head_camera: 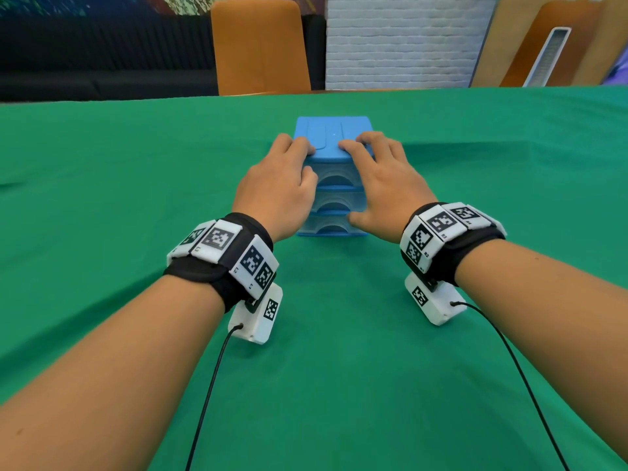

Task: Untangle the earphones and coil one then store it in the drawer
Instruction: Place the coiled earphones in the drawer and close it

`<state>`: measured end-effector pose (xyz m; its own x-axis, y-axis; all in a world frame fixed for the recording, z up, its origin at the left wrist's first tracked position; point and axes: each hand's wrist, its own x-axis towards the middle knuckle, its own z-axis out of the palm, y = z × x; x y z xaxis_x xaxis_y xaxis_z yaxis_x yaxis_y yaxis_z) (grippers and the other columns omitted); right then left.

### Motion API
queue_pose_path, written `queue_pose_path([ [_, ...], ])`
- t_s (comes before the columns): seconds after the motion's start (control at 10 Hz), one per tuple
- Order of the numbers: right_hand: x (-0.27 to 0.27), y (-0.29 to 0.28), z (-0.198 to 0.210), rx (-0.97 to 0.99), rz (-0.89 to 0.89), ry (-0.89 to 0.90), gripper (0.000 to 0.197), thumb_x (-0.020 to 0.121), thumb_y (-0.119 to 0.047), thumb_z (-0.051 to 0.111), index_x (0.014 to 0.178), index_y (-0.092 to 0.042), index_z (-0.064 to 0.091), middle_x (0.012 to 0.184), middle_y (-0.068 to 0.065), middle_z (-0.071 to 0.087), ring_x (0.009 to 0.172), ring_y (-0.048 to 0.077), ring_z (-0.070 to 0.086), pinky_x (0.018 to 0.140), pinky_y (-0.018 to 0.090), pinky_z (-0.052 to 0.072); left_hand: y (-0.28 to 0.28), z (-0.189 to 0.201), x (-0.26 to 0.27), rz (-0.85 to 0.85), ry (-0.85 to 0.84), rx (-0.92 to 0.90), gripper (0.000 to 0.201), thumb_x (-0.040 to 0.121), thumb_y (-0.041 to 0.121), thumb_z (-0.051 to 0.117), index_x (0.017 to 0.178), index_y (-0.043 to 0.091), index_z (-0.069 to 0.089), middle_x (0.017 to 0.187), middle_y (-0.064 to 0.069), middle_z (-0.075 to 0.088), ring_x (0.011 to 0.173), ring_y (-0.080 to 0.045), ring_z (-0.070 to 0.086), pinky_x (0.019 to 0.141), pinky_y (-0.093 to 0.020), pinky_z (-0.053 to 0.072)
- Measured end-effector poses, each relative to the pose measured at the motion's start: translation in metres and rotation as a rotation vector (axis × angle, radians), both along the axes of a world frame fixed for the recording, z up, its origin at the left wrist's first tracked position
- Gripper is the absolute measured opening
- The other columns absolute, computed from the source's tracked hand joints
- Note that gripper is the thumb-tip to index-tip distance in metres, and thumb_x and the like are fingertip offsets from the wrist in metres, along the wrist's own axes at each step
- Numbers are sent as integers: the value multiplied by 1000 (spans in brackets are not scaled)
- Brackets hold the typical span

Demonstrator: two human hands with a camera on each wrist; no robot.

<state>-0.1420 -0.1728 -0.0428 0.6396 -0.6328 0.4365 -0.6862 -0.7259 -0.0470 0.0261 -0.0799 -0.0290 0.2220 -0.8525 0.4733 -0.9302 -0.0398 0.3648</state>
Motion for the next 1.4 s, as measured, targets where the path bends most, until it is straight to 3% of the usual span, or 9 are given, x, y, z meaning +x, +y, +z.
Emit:
queue_pose_path([
  [0.2,-5,0,7,103,30,-44,92,74,-29,73,153,-18,26,152,-2,28,142,23,27,100,37,48,2,-1,-6,35,-45,18,32,99,27,39,130,24,48,132,1,46,98,-35,59,78,-43,47],
  [0.4,-3,1,17,145,18,-52,81,79,-26,68,151,-20,32,146,-4,32,137,21,33,98,39,49,4,7,-9,61,-63,53,34,98,25,40,130,25,48,133,2,46,99,-32,57,73,-36,37],
  [0.7,0,7,22,159,-11,-99,71,80,-27,66,146,-21,39,137,-3,39,129,22,38,91,39,51,5,9,-6,42,-78,49,37,94,23,42,130,22,50,133,-2,48,106,-33,55,80,-42,45],
  [0.9,0,0,19,150,16,-184,63,78,-29,62,139,-20,48,129,1,45,119,26,41,91,42,50,-1,2,-3,28,-103,-41,33,90,22,45,122,19,53,122,-6,51,96,-35,54,72,-42,42],
  [1.1,-2,-4,11,194,74,-336,58,72,-31,53,129,-20,57,115,-3,50,108,22,43,92,33,45,-5,3,-4,26,-125,-48,25,88,22,47,112,16,53,113,-7,50,86,-34,52,68,-44,43],
  [1.2,-4,-3,20,258,64,-322,58,73,-30,52,130,-20,58,114,-4,51,108,22,43,95,34,44,-6,13,-3,25,-134,26,25,87,23,46,110,16,52,109,-7,50,84,-34,52,69,-46,44],
  [1.4,-2,-5,70,457,19,-42,59,77,-37,52,134,-21,55,125,0,50,115,25,45,98,45,46,-7,63,5,-12,-142,345,27,94,30,40,115,19,53,113,-5,53,95,-34,55,78,-44,47],
])
